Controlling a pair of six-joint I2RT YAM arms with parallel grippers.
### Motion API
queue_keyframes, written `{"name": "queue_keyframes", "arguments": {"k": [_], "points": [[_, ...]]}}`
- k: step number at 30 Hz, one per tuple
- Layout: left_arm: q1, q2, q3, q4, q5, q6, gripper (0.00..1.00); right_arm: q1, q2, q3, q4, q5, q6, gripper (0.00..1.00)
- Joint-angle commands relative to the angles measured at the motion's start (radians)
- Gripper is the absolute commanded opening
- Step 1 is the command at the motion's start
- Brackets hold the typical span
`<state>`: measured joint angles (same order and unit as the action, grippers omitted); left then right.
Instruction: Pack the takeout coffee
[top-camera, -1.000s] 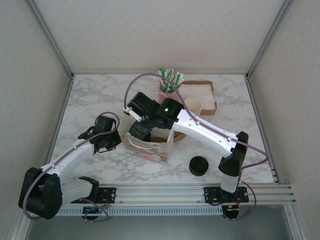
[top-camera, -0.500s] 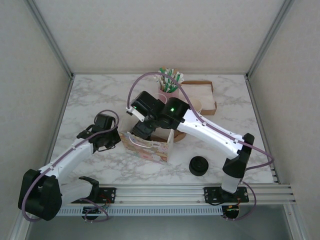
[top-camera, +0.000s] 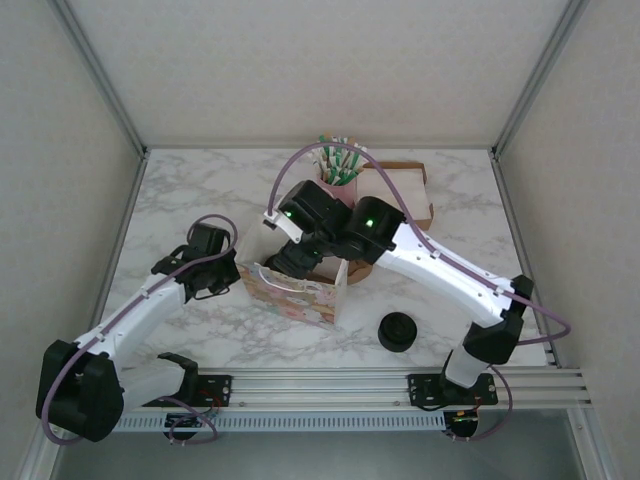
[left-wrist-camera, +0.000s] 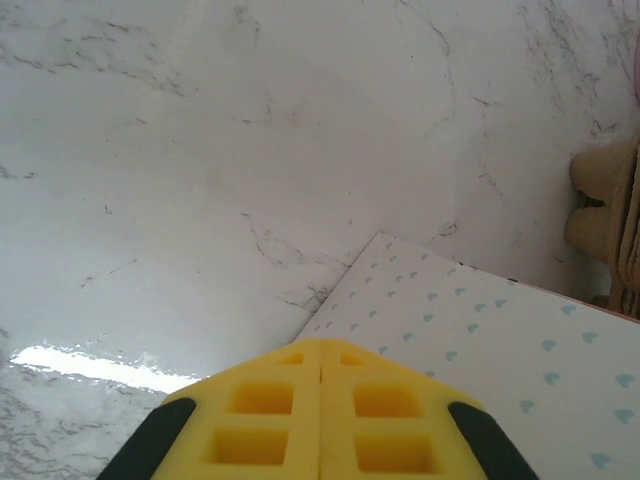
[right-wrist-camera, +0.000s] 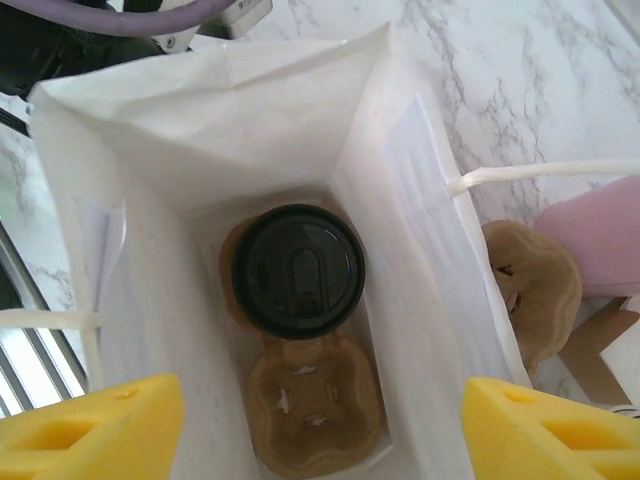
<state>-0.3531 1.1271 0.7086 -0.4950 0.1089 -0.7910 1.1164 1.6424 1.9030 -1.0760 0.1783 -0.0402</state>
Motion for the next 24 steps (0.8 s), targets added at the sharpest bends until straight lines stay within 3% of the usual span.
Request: {"name": "queue_keyframes", "arguments": {"k": [1,5,10,14,18,24], "points": [[-0.01,-0.026,0.042,-0.052,-0.035,0.031,0.07,0.003,-0.061,-0.029,0.052,-0.027,-0.019,0.74],[-0.01,-0.044,0.071,-0.088,-0.061,0.048,0.08,0.003,-0.139,-0.081,0.14,0.001,-0.017,0.77],[-0.009,-0.084,0.117,-0.14,-0.106,0.072,0.1,0.001,-0.259,-0.157,0.312,0.096,0.007,0.7],[-0.01,-0.135,0.162,-0.18,-0.157,0.081,0.1,-0.028,-0.305,-0.129,0.403,0.274,0.087,0.69],[-0.011,-0.197,0.196,-0.201,-0.206,0.084,0.11,-0.166,-0.271,-0.016,0.335,0.275,0.192,0.65],[-0.01,-0.262,0.224,-0.227,-0.219,0.086,0.13,-0.431,-0.146,0.092,0.229,0.09,0.306,0.59]]}}
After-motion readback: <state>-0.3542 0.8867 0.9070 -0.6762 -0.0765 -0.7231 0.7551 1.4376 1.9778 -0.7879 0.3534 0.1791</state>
